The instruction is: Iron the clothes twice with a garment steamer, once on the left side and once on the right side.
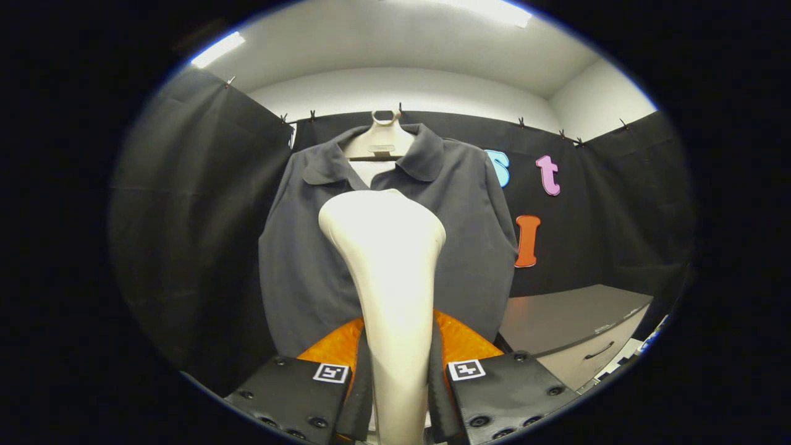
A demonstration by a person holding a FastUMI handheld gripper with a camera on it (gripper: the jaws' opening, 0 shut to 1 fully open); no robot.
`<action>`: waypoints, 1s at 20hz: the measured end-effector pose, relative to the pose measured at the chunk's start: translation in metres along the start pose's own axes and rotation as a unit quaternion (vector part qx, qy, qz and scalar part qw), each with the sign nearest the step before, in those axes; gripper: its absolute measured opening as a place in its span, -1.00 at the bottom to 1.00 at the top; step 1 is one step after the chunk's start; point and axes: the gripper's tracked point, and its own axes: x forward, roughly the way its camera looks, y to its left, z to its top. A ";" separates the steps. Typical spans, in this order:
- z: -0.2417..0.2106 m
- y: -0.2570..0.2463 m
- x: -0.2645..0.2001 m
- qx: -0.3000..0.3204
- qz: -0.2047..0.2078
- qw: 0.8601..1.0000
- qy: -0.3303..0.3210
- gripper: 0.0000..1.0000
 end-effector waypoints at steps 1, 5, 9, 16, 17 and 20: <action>0.002 0.012 0.002 -0.001 0.010 1.000 0.000 -0.11; 0.020 0.049 0.008 0.004 0.042 0.999 -0.010 -0.11; 0.027 0.084 0.033 -0.006 0.056 0.998 -0.008 -0.11; 0.027 0.088 0.079 -0.013 0.030 0.999 -0.006 -0.11; 0.026 0.088 0.083 -0.013 0.025 1.000 -0.006 -0.11; 0.017 0.095 0.088 -0.016 0.029 0.999 0.000 -0.11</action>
